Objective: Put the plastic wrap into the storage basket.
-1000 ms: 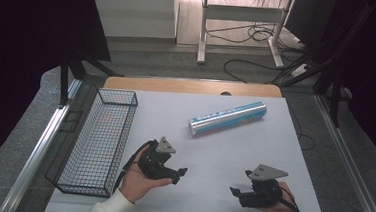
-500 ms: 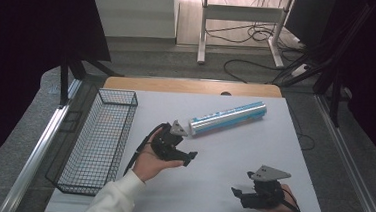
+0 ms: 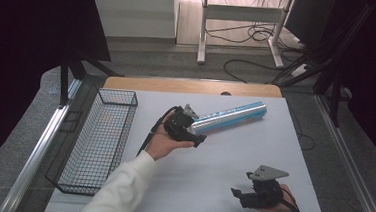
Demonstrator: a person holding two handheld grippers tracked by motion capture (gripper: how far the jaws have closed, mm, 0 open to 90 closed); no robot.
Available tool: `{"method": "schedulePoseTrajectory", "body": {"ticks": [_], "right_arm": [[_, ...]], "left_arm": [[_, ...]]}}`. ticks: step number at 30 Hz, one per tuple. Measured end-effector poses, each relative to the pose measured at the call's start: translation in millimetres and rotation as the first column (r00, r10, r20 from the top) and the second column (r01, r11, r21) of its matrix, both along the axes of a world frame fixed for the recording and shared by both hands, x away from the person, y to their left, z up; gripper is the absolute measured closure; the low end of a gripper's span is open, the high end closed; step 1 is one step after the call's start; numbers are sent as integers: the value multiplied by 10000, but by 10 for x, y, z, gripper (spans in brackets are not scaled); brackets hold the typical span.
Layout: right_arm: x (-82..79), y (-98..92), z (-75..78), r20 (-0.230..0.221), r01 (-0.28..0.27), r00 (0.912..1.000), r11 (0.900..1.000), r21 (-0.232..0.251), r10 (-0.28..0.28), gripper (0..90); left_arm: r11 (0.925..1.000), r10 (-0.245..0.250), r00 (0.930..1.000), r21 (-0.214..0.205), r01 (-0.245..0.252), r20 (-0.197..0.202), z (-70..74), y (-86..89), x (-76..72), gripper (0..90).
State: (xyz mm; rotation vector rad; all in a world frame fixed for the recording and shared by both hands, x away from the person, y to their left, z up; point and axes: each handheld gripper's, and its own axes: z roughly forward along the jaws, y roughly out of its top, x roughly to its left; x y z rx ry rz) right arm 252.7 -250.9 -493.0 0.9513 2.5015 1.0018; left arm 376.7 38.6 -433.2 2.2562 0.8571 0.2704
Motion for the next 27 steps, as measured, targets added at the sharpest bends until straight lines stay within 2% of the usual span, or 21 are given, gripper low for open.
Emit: {"method": "schedulePoseTrajectory", "body": {"ticks": [2, 3, 4, 7, 8, 13, 14, 20, 27], "right_arm": [[1, -5, -4, -1, 4, 10000, 10000, -4, -4, 227], [2, -10, -6, -12, 5, 10000, 10000, -6, -5, 227], [5, -13, -9, -18, 14, 10000, 10000, -12, -14, 227], [9, -21, -16, -24, 34, 10000, 10000, -11, -34, 227], [11, -25, -18, -17, 32, 10000, 10000, -24, -32, 227], [23, -32, -33, -89, 82, 9999, 10000, -40, -83, 226], [24, -31, -38, -125, 109, 9999, 9999, -57, -110, 225], [25, -28, -46, -137, 126, 9998, 9998, -145, -128, 222], [29, -40, -44, -113, 252, 9996, 9996, -144, -253, 222]], "left_arm": [[10000, -33, 10000, -23, 33, -16, -6, -14, 55, 244], [10000, 4, 9999, -96, -6, -157, -14, -33, 101, 244], [10000, -36, 9997, -69, 34, -244, -31, -69, 199, 246], [10000, -17, 9994, -98, 13, -345, -48, -90, 266, 250], [10000, -19, 9993, -17, 18, -370, -68, -118, 351, 250], [10000, 34, 9988, -63, -37, -494, -112, -151, 481, 252], [9999, 96, 9984, 72, -92, -550, -147, -167, 535, 252], [9992, 192, 9980, 364, -170, -608, -231, -200, 644, 250], [9986, 220, 9976, 490, -188, -650, -266, -250, 782, 245]]}}
